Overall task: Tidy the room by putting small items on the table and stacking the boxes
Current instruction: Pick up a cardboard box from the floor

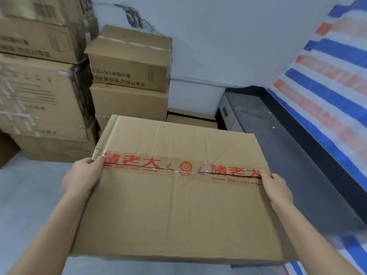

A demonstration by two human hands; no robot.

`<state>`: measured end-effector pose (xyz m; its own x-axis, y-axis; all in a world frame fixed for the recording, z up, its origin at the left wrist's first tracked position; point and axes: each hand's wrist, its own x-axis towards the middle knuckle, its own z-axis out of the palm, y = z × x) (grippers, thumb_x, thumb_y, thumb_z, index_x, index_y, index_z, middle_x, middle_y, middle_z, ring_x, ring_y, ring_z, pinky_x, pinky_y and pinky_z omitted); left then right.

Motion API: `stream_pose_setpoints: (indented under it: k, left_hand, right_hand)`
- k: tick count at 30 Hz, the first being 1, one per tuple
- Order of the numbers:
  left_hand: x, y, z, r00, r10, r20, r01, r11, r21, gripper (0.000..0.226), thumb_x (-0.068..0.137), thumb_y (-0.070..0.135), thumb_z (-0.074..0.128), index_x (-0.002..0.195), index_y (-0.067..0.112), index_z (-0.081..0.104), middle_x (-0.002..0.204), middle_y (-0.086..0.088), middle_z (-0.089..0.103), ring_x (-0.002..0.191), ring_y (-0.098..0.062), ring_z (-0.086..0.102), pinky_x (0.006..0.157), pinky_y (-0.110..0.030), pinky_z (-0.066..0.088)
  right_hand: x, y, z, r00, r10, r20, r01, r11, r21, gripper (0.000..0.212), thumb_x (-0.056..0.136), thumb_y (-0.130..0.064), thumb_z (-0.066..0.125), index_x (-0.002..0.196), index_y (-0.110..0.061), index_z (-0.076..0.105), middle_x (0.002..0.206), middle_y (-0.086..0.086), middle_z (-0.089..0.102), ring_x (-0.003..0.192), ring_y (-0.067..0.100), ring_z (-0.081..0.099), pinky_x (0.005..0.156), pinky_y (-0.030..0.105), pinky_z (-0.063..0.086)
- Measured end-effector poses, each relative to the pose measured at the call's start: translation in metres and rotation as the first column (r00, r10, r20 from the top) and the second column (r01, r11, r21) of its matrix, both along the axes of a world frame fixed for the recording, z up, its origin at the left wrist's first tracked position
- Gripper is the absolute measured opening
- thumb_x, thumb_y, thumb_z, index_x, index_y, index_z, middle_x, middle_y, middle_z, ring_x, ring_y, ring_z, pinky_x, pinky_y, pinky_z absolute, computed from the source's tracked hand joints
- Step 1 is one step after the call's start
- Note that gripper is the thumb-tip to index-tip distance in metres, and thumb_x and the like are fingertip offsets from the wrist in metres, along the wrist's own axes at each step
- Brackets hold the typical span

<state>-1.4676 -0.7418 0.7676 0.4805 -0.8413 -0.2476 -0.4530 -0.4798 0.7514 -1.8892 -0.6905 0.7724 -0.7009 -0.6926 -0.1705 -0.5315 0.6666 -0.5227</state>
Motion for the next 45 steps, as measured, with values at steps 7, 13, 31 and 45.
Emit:
stream_pose_setpoints:
  k: [7, 13, 31, 45]
  left_hand:
    - [-0.090, -0.095, 0.001, 0.996, -0.060, 0.073, 0.060, 0.998, 0.005, 0.047, 0.089, 0.051, 0.046, 0.121, 0.019, 0.061, 0.113, -0.014, 0.062, 0.110, -0.039, 0.052, 0.087, -0.038, 0.041]
    - [-0.154, -0.158, 0.000, 0.996, 0.019, 0.082, -0.017, 1.000, -0.021, 0.049, 0.090, 0.052, 0.046, 0.122, 0.019, 0.060, 0.116, -0.017, 0.061, 0.109, -0.040, 0.053, 0.088, -0.040, 0.041]
    - [-0.224, -0.271, -0.023, 0.908, 0.243, -0.340, -0.306, 0.940, -0.147, 0.039, 0.087, 0.036, 0.058, 0.115, 0.010, 0.066, 0.118, -0.014, 0.063, 0.108, -0.029, 0.055, 0.098, -0.040, 0.039]
    - [-0.242, -0.476, 0.008, 0.983, -0.086, -0.160, 0.057, 0.983, -0.173, 0.065, 0.073, 0.060, 0.052, 0.119, 0.016, 0.065, 0.126, -0.014, 0.061, 0.123, -0.034, 0.048, 0.099, -0.035, 0.035]
  right_hand:
    - [-0.078, -0.062, -0.020, 0.993, -0.101, 0.067, 0.103, 0.994, -0.036, 0.048, 0.095, -0.048, 0.034, 0.123, -0.014, 0.051, 0.121, 0.009, 0.056, 0.101, 0.029, 0.050, 0.079, 0.036, 0.037]
    - [-0.143, -0.145, -0.021, 0.986, -0.073, 0.148, 0.084, 0.994, -0.073, 0.048, 0.093, -0.051, 0.035, 0.124, -0.018, 0.051, 0.120, 0.004, 0.058, 0.109, 0.030, 0.053, 0.087, 0.037, 0.042]
    - [-0.215, -0.341, 0.020, 0.988, 0.143, -0.063, -0.147, 0.987, -0.059, 0.047, 0.094, -0.051, 0.033, 0.120, -0.016, 0.053, 0.120, 0.010, 0.058, 0.110, 0.034, 0.053, 0.080, 0.036, 0.038]
    - [-0.213, -0.428, -0.008, 0.987, -0.130, 0.089, 0.135, 0.990, -0.050, 0.062, 0.093, -0.055, 0.035, 0.136, -0.011, 0.043, 0.141, 0.016, 0.044, 0.124, 0.042, 0.042, 0.101, 0.049, 0.034]
